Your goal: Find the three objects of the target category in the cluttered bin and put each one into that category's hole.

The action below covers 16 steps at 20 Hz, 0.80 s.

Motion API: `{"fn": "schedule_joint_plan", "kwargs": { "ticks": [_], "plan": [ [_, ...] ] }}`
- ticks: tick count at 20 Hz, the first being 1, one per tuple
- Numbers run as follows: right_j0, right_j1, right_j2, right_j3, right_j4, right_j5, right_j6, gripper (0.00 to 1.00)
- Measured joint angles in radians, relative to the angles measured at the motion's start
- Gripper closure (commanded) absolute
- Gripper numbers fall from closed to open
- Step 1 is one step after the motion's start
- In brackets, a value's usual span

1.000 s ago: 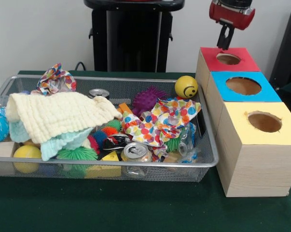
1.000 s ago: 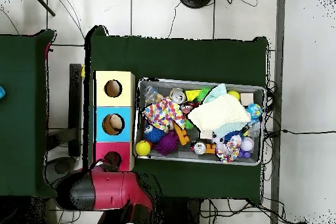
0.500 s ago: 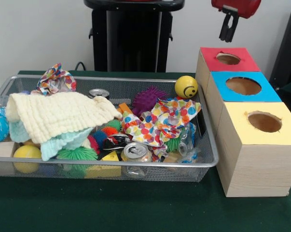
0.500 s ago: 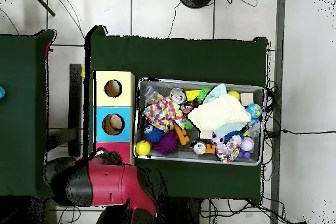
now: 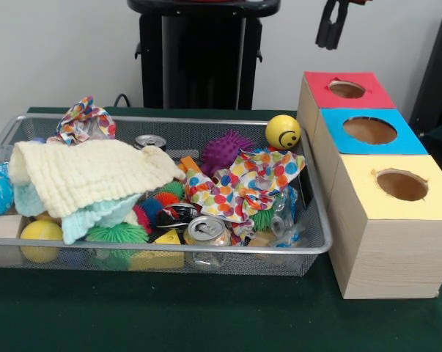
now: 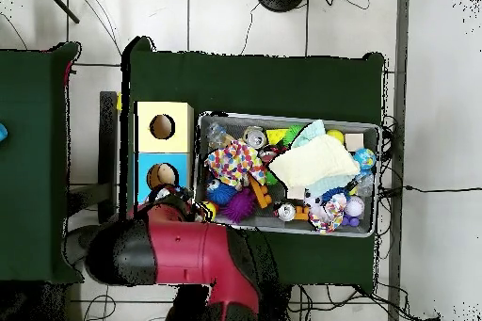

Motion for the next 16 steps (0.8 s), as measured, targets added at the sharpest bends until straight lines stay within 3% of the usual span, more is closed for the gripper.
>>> {"fn": "schedule_joint_plan", "kwargs": {
  "ticks": [5, 16],
  "plan": [
    [-0.096, -0.036, 0.011, -0.023, -0.029, 0.0, 0.0, 1.0],
    [-0.182, -0.096, 0.041, -0.023, -0.045, 0.0, 0.0, 1.0]
  ]
}}
